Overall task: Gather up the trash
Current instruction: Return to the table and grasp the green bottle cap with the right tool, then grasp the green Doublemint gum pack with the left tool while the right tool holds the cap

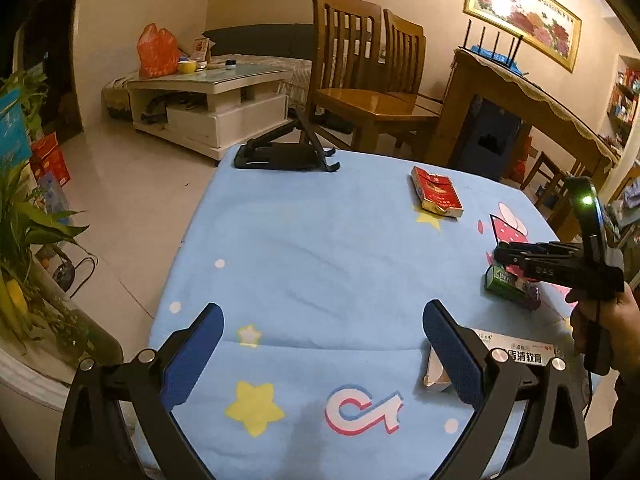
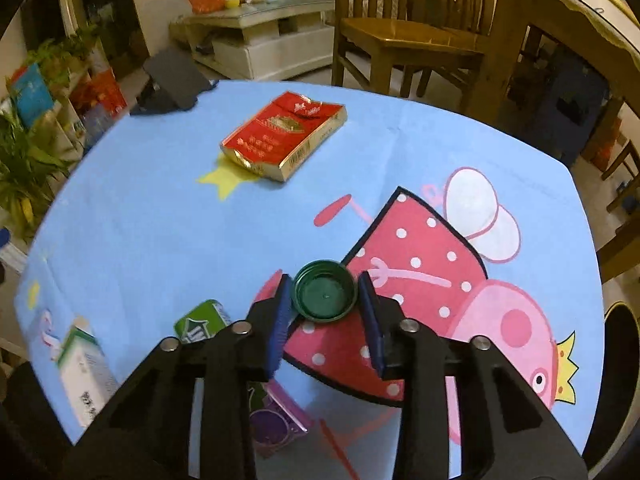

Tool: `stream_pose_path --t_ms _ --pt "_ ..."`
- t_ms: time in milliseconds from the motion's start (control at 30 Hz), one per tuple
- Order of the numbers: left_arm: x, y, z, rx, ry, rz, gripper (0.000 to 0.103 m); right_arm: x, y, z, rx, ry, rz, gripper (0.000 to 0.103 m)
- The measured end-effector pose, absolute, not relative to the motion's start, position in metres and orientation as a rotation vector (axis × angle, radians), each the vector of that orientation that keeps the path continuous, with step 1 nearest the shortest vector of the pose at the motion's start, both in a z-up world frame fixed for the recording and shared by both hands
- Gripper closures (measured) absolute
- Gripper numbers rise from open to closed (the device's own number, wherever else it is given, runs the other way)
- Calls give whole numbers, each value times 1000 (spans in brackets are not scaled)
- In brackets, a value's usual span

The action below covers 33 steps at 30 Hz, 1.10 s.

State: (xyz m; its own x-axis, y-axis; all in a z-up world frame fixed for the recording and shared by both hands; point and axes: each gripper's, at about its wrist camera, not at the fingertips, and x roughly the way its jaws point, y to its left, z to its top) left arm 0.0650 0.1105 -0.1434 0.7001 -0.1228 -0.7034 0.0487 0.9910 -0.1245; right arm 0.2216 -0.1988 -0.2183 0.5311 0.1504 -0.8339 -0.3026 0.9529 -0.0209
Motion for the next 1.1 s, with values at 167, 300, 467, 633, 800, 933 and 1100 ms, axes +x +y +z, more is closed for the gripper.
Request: stream_pose_path --t_ms 167,300,467,633,800,933,1100 --pt "78 91 -135 -87 789 -164 7 210 -198 -216 -199 965 268 72" --pt "94 45 -130 -29 805 -314 7 191 -240 -194 -11 914 287 72" --pt "117 -29 -141 108 855 -481 7 154 -303 -186 154 870 269 72" --pt "134 -87 -166 217 948 -611 7 124 -357 -189 331 822 251 72" --pt "145 -107 -184 275 994 -581 7 118 -368 -188 365 797 277 72" --pt "148 -113 -192 273 1020 -586 7 116 -363 -182 361 778 310 72" --pt "150 -118 -196 282 1036 -544 25 110 -362 -174 350 750 318 72"
